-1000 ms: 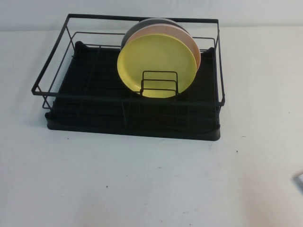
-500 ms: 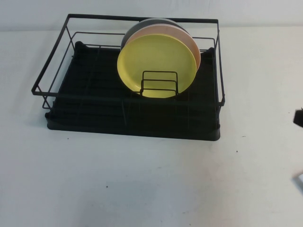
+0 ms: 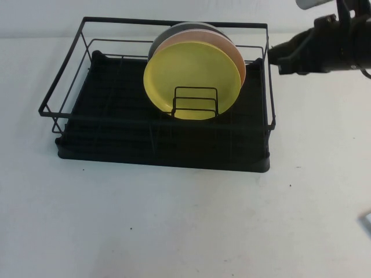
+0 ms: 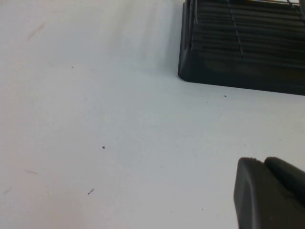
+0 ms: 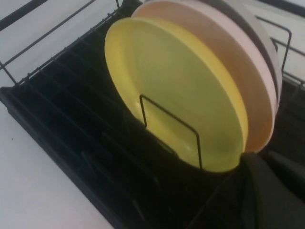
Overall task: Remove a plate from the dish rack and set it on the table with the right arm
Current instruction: Grasp the plate from the shelf
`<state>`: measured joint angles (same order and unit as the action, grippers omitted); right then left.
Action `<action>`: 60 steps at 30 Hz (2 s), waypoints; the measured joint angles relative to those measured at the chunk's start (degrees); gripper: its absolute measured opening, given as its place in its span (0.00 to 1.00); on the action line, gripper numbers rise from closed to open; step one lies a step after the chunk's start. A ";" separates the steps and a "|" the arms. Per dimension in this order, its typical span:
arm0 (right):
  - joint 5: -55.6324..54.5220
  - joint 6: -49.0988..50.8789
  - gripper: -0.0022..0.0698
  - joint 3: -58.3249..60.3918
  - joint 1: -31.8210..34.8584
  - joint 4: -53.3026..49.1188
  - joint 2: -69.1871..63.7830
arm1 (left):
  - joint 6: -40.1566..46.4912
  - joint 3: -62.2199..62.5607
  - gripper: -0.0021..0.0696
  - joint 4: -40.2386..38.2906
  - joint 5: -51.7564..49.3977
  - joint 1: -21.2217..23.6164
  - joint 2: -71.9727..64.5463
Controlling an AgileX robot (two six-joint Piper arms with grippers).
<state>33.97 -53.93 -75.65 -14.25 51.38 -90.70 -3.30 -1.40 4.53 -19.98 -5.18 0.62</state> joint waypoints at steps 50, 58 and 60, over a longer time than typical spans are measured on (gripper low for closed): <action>11.18 -12.82 0.40 -37.07 -6.37 -11.10 -25.22 | 0.00 0.00 0.02 0.00 0.00 0.00 0.00; 9.19 -12.82 0.40 -37.25 -6.37 -12.57 -29.28 | 0.00 0.00 0.02 0.00 0.00 0.00 0.00; 7.94 -12.82 0.40 -37.25 -6.37 -12.82 -29.96 | 0.00 0.00 0.02 0.00 0.00 0.00 0.00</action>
<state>41.91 -66.76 -112.90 -20.63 38.56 -120.66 -3.30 -1.40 4.53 -19.98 -5.18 0.62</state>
